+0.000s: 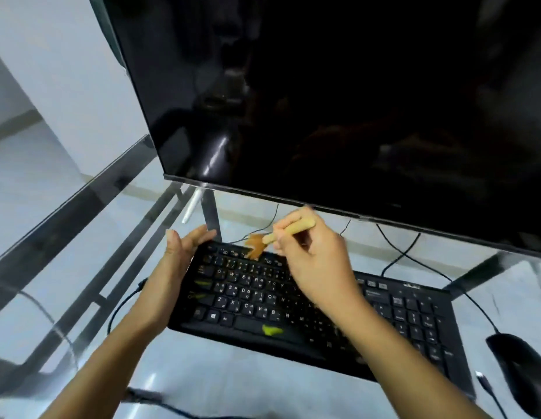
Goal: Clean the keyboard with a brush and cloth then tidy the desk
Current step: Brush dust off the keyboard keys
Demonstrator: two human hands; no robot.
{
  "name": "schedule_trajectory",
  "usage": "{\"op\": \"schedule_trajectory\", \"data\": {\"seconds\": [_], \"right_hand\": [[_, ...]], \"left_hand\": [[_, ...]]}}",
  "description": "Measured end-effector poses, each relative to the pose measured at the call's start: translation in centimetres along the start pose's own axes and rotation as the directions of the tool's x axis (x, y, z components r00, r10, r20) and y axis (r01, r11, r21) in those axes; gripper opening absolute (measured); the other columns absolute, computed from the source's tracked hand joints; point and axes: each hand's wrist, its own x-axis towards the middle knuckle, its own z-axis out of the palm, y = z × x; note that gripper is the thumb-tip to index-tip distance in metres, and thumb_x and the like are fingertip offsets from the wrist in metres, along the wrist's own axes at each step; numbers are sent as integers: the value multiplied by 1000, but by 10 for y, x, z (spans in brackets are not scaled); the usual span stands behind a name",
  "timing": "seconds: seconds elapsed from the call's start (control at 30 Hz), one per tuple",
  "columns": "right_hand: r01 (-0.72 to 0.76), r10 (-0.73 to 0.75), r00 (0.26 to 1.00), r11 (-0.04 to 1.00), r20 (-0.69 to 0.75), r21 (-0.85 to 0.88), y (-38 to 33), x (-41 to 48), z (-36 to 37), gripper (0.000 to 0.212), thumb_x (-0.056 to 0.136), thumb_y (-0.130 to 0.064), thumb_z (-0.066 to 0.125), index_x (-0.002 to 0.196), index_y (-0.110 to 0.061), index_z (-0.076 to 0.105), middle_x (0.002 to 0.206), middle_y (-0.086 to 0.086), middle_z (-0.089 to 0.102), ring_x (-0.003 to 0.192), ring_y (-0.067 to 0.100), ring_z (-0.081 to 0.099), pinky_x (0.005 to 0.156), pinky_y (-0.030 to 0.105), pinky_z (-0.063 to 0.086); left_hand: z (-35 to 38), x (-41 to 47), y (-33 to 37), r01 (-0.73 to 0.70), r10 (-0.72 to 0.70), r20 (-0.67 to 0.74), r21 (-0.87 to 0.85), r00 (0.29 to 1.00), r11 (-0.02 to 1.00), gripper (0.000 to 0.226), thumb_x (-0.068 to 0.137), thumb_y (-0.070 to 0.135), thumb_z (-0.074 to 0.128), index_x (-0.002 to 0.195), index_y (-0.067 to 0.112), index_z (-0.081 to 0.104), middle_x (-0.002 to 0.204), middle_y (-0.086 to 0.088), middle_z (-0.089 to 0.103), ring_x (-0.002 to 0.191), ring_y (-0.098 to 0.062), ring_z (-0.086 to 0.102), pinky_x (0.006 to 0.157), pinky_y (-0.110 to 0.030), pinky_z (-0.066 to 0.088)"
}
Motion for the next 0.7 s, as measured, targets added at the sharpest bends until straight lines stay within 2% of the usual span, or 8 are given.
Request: {"op": "schedule_trajectory", "data": {"seconds": [0.13,0.2,0.27,0.33,0.4,0.53,0.63,0.7], "right_hand": [[-61,65,992,997,112,-38,-1,-24,-9,5,91,-12,62,86,-12,61,76,2,74,71,11,71,72,31,60],[-34,28,999,988,-42,-151,1,-28,-17,8,90,-17,63,83,-20,61,77,-1,74,72,13,71,74,36,59],[-52,51,988,999,-146,-1,-1,-35,-20,8,91,-14,62,84,-18,60,76,1,74,71,14,72,71,33,59],[-157,154,988,964,30,214,-10,-47,-6,9,92,-6,59,84,-11,60,77,8,72,68,18,71,66,33,60],[-177,155,975,974,160,138,-7,-58,8,10,91,-5,60,83,-11,61,76,10,71,66,20,70,62,31,58],[-105,113,982,993,-154,60,-10,-58,16,8,91,-16,62,84,-18,60,68,5,69,64,15,69,62,26,58],[-123,117,989,991,91,56,-22,-61,32,5,91,-14,62,86,-12,60,72,7,70,64,16,69,61,29,58],[-82,89,994,991,66,-102,-21,-56,27,6,92,-17,60,87,-14,60,74,5,71,63,13,69,59,26,58]], "left_hand": [[1,2,-3,9,-9,25,-9,1000,1000,77,91,62,4,143,19,40,135,21,51,103,25,50,74,4,40],[-1,3,-1,-5,6,33,-28,999,1000,75,93,59,3,140,16,43,134,15,52,98,25,53,71,3,41],[-4,5,0,-19,22,36,-71,999,997,74,93,58,2,135,15,45,133,9,56,100,20,55,78,0,41],[-10,7,-2,-34,38,35,-92,999,995,79,92,62,3,138,12,43,135,5,57,108,15,52,95,-8,34],[-13,7,-1,-31,34,32,-97,999,995,84,89,66,5,141,11,41,135,5,57,114,11,49,101,-13,30],[-11,5,-2,-56,58,28,-74,998,996,83,87,66,6,140,12,41,137,2,55,129,-5,41,108,-20,23],[-9,6,-2,-63,63,0,-76,998,995,79,93,60,3,140,9,41,135,-1,55,130,-9,41,102,-18,27],[-11,9,-5,-58,58,-8,-90,998,994,83,90,68,7,140,11,43,134,1,56,133,-12,40,109,-25,26]]}}
